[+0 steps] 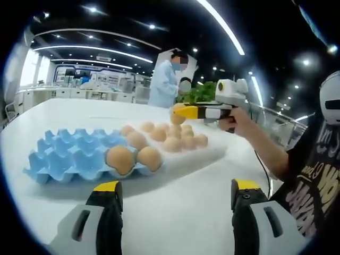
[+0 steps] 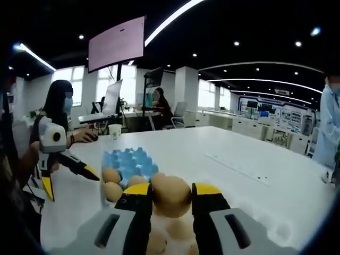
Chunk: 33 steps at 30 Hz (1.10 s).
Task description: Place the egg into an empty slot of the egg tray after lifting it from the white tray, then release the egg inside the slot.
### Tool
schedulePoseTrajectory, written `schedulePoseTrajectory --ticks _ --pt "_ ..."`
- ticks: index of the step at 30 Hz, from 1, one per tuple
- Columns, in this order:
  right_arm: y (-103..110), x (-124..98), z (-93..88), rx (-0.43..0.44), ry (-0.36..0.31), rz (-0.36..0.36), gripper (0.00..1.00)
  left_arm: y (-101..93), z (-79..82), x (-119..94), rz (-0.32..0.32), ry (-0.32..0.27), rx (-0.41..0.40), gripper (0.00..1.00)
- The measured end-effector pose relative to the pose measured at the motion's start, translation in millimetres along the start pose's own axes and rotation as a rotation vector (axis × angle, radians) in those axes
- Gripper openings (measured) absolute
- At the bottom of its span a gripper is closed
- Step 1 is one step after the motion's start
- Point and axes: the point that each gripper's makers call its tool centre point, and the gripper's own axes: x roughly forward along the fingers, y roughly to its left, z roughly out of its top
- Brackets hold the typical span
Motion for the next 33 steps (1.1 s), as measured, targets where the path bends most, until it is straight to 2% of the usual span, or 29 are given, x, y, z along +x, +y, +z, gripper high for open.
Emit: schedulePoseTrajectory --ticks 33 --pt "38.4 45.9 18.6 -0.045 0.005 0.104 0.3 4.7 -2.4 -8.5 0.011 -0.013 -0.012 0.86"
